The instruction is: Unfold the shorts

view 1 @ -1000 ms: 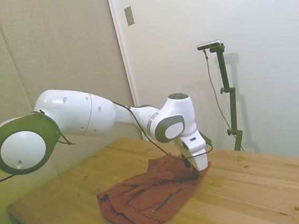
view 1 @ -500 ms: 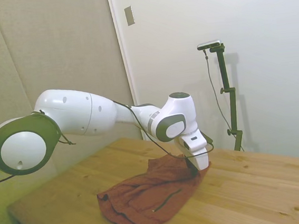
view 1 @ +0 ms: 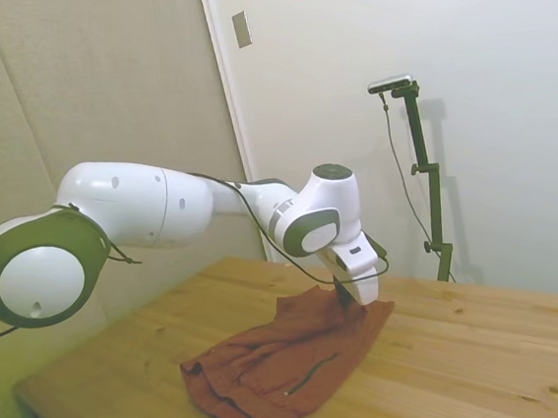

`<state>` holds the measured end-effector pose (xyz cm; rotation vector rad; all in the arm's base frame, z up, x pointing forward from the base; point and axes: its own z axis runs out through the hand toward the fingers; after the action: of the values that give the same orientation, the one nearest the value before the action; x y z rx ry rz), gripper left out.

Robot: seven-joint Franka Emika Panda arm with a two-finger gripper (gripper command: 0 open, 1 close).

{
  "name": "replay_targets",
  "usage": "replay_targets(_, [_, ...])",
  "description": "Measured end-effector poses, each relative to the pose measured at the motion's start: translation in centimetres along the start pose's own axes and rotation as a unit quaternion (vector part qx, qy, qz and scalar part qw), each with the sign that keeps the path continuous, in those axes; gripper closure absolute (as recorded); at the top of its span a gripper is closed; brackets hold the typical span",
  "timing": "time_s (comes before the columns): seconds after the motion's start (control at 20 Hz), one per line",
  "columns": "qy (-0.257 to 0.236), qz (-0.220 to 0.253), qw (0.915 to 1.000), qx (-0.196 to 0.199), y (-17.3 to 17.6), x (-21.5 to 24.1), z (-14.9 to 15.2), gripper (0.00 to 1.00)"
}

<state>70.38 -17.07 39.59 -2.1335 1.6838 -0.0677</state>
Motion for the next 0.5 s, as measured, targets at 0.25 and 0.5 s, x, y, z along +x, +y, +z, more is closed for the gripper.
replay_targets(0.25, [-0.081,-0.017,0.9962,0.027,-2.3,-2.6,-1.2,1.0])
replay_targets(0.5, [-0.136,-0.044,0.9887,0.045,-6.3,-6.9,0.2,1.0])
